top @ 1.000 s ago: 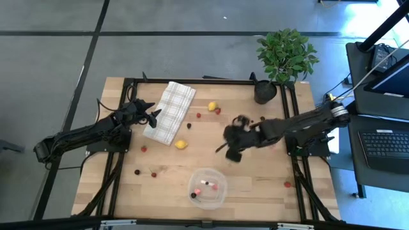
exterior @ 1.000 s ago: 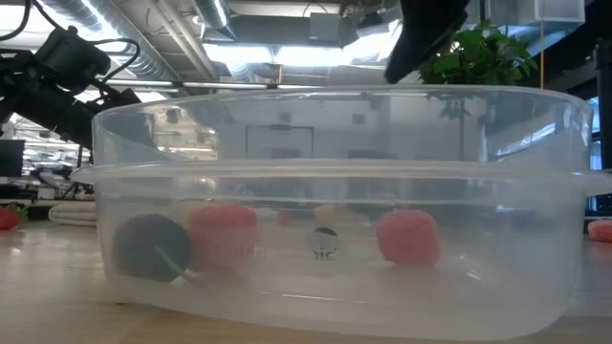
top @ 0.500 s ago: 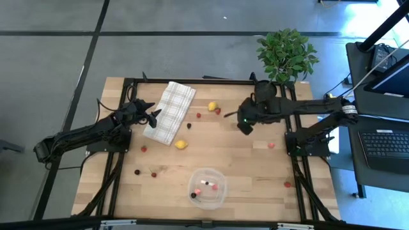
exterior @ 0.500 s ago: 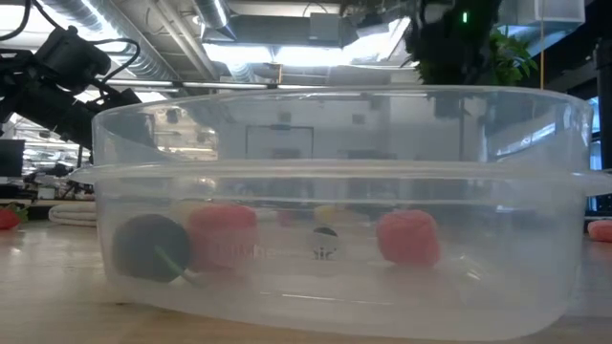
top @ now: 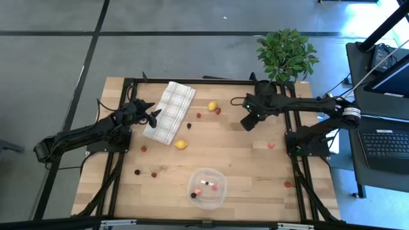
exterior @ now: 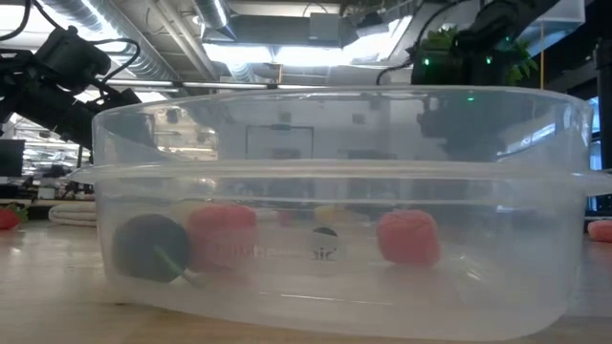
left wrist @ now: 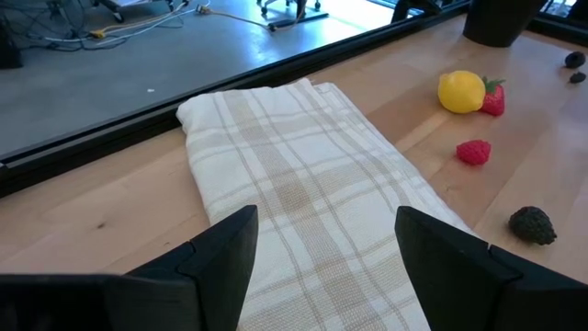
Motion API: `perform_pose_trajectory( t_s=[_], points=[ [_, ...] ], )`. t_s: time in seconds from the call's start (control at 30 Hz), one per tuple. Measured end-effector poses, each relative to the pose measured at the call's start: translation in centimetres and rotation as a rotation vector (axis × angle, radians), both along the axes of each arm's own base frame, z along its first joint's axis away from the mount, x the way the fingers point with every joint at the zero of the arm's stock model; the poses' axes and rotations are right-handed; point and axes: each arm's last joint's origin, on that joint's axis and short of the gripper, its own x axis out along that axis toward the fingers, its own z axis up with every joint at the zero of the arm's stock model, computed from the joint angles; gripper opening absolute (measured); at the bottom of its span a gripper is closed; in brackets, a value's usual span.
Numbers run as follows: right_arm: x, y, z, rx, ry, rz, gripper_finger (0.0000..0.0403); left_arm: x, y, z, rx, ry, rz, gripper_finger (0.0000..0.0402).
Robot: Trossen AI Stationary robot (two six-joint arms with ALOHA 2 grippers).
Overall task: Pick and placing Produce into tupperware
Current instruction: Put the blueberry into the transparent bin
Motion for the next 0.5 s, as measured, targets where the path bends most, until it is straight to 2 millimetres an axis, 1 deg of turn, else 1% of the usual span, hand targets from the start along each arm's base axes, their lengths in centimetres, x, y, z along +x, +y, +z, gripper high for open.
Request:
perform_pose_trajectory(
  t_s=[0.2,0.4,0.5],
  points=[
    [-0.8,-1.0,-1.2,-0.003,-0.009,-0.054,0.0119,0.0,0.0,0.0,0.0,-0.001,0.001,0.025],
    [-0.9,-1.0,-1.6,0.0,-0.021,-0.072,0.0119,0.0,0.0,0.0,-0.001,-0.001,0.0,0.025],
    [-1.1,-0.9,-2.2,0.001,-0.04,-0.106,0.0119,0.0,0.0,0.0,-0.001,-0.001,0.001,0.025]
  ],
)
